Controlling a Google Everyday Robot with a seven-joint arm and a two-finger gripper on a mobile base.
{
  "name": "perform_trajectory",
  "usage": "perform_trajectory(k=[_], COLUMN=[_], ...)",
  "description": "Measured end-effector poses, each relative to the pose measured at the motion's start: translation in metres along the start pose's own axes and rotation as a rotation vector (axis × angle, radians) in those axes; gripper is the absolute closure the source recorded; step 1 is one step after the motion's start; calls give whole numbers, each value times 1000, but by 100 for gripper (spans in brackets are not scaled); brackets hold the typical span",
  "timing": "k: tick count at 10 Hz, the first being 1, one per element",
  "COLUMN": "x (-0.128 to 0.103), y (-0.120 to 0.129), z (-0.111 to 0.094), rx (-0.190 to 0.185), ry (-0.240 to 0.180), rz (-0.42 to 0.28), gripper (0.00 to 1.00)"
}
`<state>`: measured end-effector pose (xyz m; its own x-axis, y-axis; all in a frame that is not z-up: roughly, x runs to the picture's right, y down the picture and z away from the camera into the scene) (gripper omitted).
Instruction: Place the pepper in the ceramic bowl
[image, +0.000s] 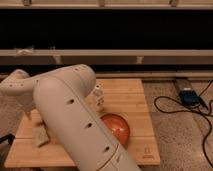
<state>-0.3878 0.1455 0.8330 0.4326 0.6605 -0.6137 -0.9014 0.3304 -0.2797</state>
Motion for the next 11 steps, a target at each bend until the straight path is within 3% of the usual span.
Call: perform_trajectory(k=[4, 10, 11], x=[-13, -16, -16], y=[-11, -15, -15], z=[18, 21, 21], rx=[6, 7, 7], ry=[23, 28, 28], rz=[16, 26, 26], gripper=[37, 95, 99])
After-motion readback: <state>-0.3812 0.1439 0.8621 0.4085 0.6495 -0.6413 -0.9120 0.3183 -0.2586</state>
